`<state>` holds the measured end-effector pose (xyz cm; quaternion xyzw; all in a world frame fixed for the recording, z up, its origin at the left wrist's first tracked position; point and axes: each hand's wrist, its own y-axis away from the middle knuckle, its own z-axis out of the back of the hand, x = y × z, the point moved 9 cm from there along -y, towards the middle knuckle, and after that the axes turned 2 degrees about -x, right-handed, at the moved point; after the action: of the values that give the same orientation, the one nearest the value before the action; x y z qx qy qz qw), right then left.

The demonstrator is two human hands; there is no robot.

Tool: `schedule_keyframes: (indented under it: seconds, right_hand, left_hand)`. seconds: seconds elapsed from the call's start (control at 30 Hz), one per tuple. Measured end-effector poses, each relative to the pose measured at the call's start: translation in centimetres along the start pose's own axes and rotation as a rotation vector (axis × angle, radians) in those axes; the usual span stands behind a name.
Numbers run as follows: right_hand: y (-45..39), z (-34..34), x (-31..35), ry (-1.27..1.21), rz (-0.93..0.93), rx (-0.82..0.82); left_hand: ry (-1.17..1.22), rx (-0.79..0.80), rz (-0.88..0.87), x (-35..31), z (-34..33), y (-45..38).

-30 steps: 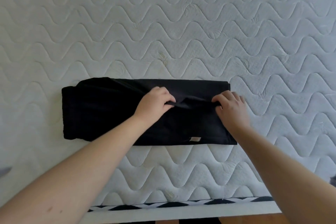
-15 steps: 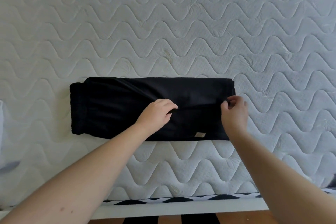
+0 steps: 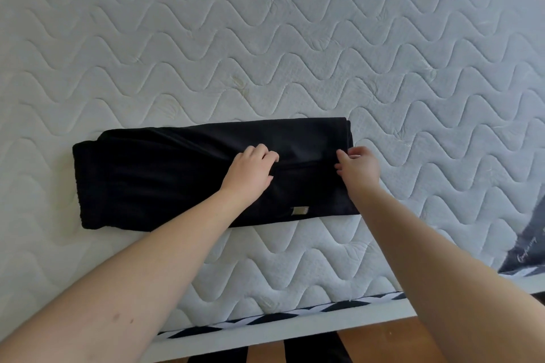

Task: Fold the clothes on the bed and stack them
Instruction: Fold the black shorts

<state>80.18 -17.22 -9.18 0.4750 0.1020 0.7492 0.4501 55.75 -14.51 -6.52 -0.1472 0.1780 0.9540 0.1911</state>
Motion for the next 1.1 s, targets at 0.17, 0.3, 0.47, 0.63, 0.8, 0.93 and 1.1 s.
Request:
schedule_keyframes:
  seconds: [0.17,0.3,0.47,0.63,0.8,0.93,1.1]
  right_hand:
    - [0.1,2.3,0.1,0.029,0.041,-0.047]
    - [0.8,2.0,0.6,0.150,0.071,0.048]
    - [3.2,1.1,4.3,0.373,0.331,-0.062]
    - [9.3,-6.9,7.6,0.603,0.679,0.110]
    - [15.5,-16.3,7.4,0.803,0.926,0.416]
    - [17.2,-20.6,5.3,0.927,0.896,0.488]
    - [18.3,-21.3,5.6,0.887,0.976,0.348]
  left_hand:
    - [0.120,0.050,0.004,-0.7,-1.0,0.7]
    - [0.239,0.005,0.010,-0.4,0.1,1.8]
    - [0.265,-0.167,-0.002,2.1,3.8,4.7]
    - [0.096,-0.330,0.157,10.4,6.8,8.7]
    - [-0.110,-0.318,0.337,18.7,7.9,11.5]
    - [-0.216,-0.225,0.402,23.0,8.1,10.4]
    - [-0.111,-0.203,0.291,22.7,8.9,6.0]
